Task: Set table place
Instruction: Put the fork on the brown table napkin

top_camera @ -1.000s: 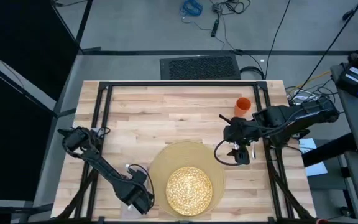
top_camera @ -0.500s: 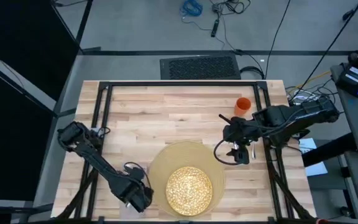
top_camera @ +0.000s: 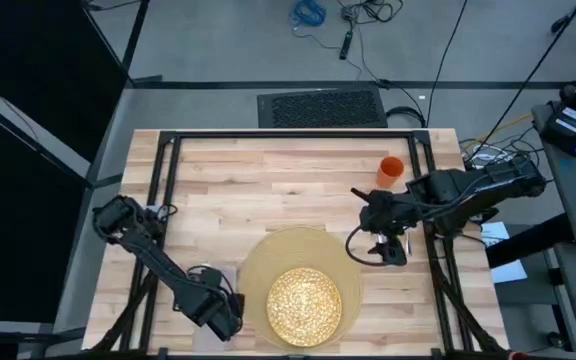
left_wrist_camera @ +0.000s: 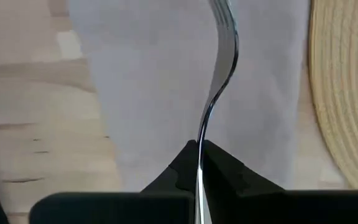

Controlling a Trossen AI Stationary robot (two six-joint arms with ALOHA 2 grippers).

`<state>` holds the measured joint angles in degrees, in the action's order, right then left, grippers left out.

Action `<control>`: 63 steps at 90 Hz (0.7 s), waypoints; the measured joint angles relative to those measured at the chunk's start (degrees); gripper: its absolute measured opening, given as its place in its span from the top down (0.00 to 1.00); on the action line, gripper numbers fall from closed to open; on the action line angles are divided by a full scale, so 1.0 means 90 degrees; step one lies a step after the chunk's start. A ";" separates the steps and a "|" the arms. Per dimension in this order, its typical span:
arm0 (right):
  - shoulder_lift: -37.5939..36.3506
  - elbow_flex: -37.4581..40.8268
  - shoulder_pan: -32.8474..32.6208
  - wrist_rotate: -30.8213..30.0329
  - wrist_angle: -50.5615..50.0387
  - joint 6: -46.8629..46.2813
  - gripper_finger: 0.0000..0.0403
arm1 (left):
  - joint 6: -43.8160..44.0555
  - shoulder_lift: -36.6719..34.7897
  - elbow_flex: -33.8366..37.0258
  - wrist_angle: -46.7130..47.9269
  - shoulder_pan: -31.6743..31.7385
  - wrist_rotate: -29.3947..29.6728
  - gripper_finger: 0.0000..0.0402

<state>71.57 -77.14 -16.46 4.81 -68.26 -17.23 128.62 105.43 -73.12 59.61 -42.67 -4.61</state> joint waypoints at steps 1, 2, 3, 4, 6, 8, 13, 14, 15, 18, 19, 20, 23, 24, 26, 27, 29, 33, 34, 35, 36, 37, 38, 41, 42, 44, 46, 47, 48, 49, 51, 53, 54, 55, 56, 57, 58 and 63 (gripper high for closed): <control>0.0000 0.0000 -0.0008 0.0000 -0.0025 0.0000 0.31 | 0.0000 0.0000 0.0000 0.0000 0.0003 -0.0003 1.00; 0.0000 0.0000 -0.0015 0.0001 -0.0049 0.0000 0.31 | 0.0000 0.0000 0.0000 0.0004 0.0005 -0.0003 1.00; 0.0000 0.0000 -0.0021 0.0001 -0.0070 0.0000 0.31 | 0.0000 0.0000 0.0000 0.0008 0.0007 -0.0001 1.00; 0.0000 0.0000 -0.0028 0.0001 -0.0089 0.0000 0.31 | 0.0000 0.0000 0.0000 0.0011 0.0008 -0.0001 1.00; 0.0000 0.0000 -0.0045 0.0001 -0.0106 -0.0001 0.31 | 0.0000 -0.0002 0.0000 0.0012 0.0007 -0.0004 1.00; 0.0000 0.0000 -0.0061 0.0001 -0.0104 -0.0004 0.31 | 0.0000 -0.0010 0.0000 0.0012 0.0003 -0.0017 1.00; 0.0000 0.0000 -0.0101 0.0001 -0.0096 -0.0017 0.31 | -0.0018 -0.0015 0.0000 0.0025 -0.0010 -0.0136 1.00; 0.0000 0.0000 -0.0110 0.0001 -0.0096 -0.0017 0.31 | -0.0026 -0.0017 0.0000 0.0032 -0.0010 -0.0169 1.00; 0.0000 0.0000 -0.0119 0.0001 -0.0094 -0.0018 0.31 | -0.0036 -0.0017 0.0000 0.0044 -0.0010 -0.0196 1.00; 0.0000 0.0000 -0.0144 -0.0001 -0.0082 -0.0027 0.31 | -0.0061 -0.0017 0.0000 0.0092 -0.0011 -0.0238 1.00; 0.0000 0.0000 -0.0151 -0.0001 -0.0076 -0.0027 0.31 | -0.0069 -0.0017 0.0000 0.0109 -0.0011 -0.0245 1.00; 0.0000 0.0000 -0.0156 0.0000 -0.0069 -0.0028 0.31 | -0.0075 -0.0017 0.0000 0.0129 -0.0008 -0.0247 1.00; 0.0001 0.0000 -0.0174 -0.0001 -0.0034 -0.0043 0.31 | -0.0119 -0.0019 0.0000 0.0173 -0.0005 -0.0254 1.00; 0.0002 0.0000 -0.0184 -0.0001 -0.0016 -0.0056 0.31 | -0.0123 -0.0019 0.0000 0.0184 -0.0003 -0.0254 1.00; 0.0000 0.0000 -0.0193 -0.0004 0.0015 -0.0066 0.31 | -0.0131 -0.0019 0.0000 0.0192 -0.0001 -0.0254 1.00; 0.0000 0.0000 -0.0195 -0.0005 0.0035 -0.0077 0.31 | -0.0131 -0.0019 0.0000 0.0192 -0.0001 -0.0254 1.00; 0.0000 0.0000 -0.0203 -0.0009 0.0069 -0.0086 0.31 | -0.0130 -0.0019 0.0000 0.0192 0.0000 -0.0254 1.00; 0.0000 0.0000 -0.0219 -0.0016 0.0120 -0.0120 0.31 | -0.0116 -0.0019 0.0000 0.0235 0.0001 -0.0267 1.00; 0.0000 0.0000 -0.0223 -0.0016 0.0122 -0.0128 0.31 | -0.0111 -0.0019 0.0000 0.0253 0.0004 -0.0274 1.00; 0.0000 0.0000 -0.0226 -0.0019 0.0121 -0.0133 0.31 | -0.0105 -0.0019 0.0000 0.0271 0.0007 -0.0282 1.00; 0.0000 0.0000 -0.0227 -0.0019 0.0118 -0.0138 0.31 | -0.0094 -0.0019 0.0000 0.0291 0.0010 -0.0292 1.00; 0.0000 0.0000 -0.0227 -0.0018 0.0116 -0.0141 0.31 | -0.0080 -0.0019 0.0000 0.0307 0.0013 -0.0296 1.00; 0.0000 0.0000 -0.0227 -0.0018 0.0116 -0.0144 0.31 | -0.0062 -0.0019 0.0000 0.0320 0.0016 -0.0298 1.00; 0.0000 0.0000 -0.0227 -0.0018 0.0119 -0.0151 0.31 | -0.0028 -0.0018 0.0000 0.0337 0.0018 -0.0311 1.00; 0.0000 0.0000 -0.0227 -0.0018 0.0120 -0.0151 0.31 | -0.0020 -0.0013 0.0000 0.0335 0.0018 -0.0321 1.00; 0.0000 0.0000 -0.0227 -0.0018 0.0117 -0.0152 0.31 | -0.0010 -0.0003 0.0000 0.0333 0.0027 -0.0340 1.00; 0.0000 0.0000 -0.0227 -0.0018 0.0117 -0.0151 0.31 | -0.0004 0.0005 0.0000 0.0340 0.0033 -0.0353 1.00; 0.0000 0.0000 -0.0227 -0.0018 0.0118 -0.0151 0.31 | 0.0002 0.0012 0.0002 0.0347 0.0036 -0.0359 1.00; 0.0000 0.0000 -0.0227 -0.0018 0.0118 -0.0151 0.31 | 0.0008 0.0016 0.0007 0.0347 0.0037 -0.0368 1.00; 0.0000 0.0000 -0.0227 -0.0018 0.0118 -0.0151 0.31 | 0.0013 0.0020 0.0016 0.0341 0.0036 -0.0379 1.00; 0.0000 0.0000 -0.0227 -0.0018 0.0116 -0.0151 0.31 | 0.0038 0.0025 0.0046 0.0310 0.0039 -0.0418 1.00; 0.0000 0.0000 -0.0227 -0.0018 0.0116 -0.0151 0.31 | 0.0082 0.0027 0.0076 0.0268 0.0043 -0.0479 1.00; 0.0000 0.0000 -0.0227 -0.0020 0.0116 -0.0151 0.31 | 0.0098 0.0027 0.0088 0.0243 0.0043 -0.0509 1.00; 0.0000 0.0000 -0.0227 -0.0020 0.0116 -0.0150 0.31 | 0.0108 0.0027 0.0098 0.0209 0.0043 -0.0526 1.00; 0.0000 0.0000 -0.0227 -0.0020 0.0116 -0.0148 0.31 | 0.0115 0.0028 0.0107 0.0172 0.0043 -0.0537 1.00; 0.0000 0.0000 -0.0227 -0.0020 0.0116 -0.0147 0.31 | 0.0122 0.0029 0.0114 0.0133 0.0043 -0.0546 1.00; 0.0000 0.0000 -0.0227 -0.0020 0.0115 -0.0145 0.31 | 0.0126 0.0029 0.0117 0.0094 0.0041 -0.0549 1.00; 0.0000 0.0000 -0.0227 -0.0020 0.0113 -0.0119 0.31 | 0.0150 0.0029 0.0119 0.0033 0.0038 -0.0598 1.00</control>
<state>71.57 -77.14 -18.50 4.62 -67.24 -18.30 129.97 105.69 -72.05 59.92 -42.33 -9.99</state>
